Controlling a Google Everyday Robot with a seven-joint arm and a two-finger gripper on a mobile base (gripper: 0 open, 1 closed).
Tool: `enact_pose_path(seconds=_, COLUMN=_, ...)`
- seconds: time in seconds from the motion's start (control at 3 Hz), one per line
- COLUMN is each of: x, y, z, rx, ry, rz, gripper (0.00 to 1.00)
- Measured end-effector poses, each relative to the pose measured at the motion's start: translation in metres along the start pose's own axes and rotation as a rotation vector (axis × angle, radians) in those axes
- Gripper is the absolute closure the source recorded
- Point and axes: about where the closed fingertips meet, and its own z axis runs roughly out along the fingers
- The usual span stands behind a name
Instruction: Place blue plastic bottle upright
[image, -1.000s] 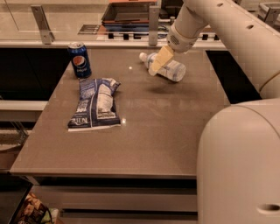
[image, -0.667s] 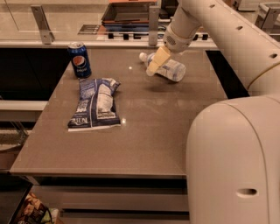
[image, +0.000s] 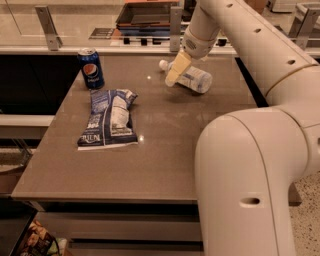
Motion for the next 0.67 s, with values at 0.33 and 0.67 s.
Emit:
enact_pose_path(seconds=0.33, x=-0.0018, y=-0.0012, z=0.0043, rx=0.004, ry=0.038, rz=-0.015, gripper=0.0)
enact_pose_path(seconds=0.67, x=-0.0006, y=-0.0041, z=0.0119, rx=0.008, ry=0.076, rz=-0.016, gripper=0.0)
